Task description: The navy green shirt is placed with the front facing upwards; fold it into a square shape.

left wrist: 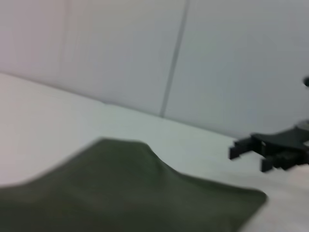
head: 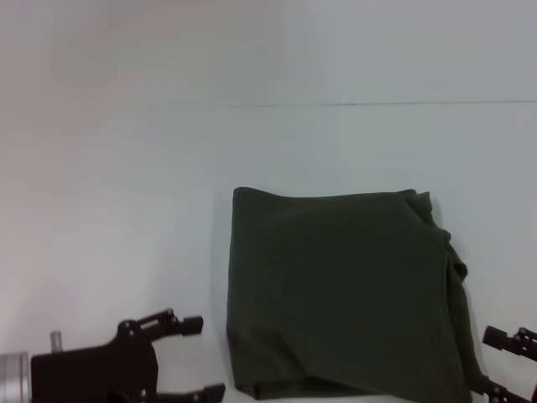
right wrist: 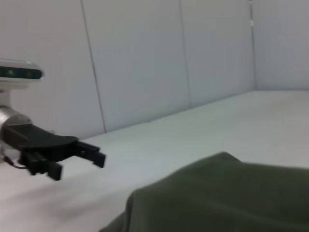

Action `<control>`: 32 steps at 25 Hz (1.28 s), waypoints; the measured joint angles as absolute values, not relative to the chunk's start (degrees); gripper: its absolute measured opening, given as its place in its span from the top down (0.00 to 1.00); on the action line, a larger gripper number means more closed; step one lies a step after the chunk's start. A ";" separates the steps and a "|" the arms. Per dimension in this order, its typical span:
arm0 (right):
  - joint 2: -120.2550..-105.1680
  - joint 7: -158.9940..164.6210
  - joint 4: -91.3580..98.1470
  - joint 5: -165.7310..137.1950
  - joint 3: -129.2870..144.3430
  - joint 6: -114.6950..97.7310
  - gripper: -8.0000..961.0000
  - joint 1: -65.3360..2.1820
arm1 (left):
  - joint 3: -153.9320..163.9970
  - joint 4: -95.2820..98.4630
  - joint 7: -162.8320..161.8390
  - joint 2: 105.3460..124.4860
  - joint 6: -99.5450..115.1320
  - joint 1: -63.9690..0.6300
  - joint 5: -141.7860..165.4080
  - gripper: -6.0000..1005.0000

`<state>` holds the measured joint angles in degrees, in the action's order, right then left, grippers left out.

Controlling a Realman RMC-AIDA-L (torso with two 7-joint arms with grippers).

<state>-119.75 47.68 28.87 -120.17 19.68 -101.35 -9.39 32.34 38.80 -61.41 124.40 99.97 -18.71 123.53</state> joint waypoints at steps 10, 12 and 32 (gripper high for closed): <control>-119.78 40.58 22.88 -120.09 14.70 -97.62 0.30 -7.35 | 31.76 34.61 -55.00 124.53 98.81 -18.77 123.94 0.07; -119.78 40.23 21.79 -120.15 13.95 -97.64 0.30 -8.05 | 31.70 34.09 -54.81 124.53 98.77 -18.79 122.58 0.07; -119.84 40.31 16.95 -122.48 13.97 -94.68 0.30 -15.70 | 27.33 32.14 -54.91 124.18 97.63 -18.83 121.21 0.07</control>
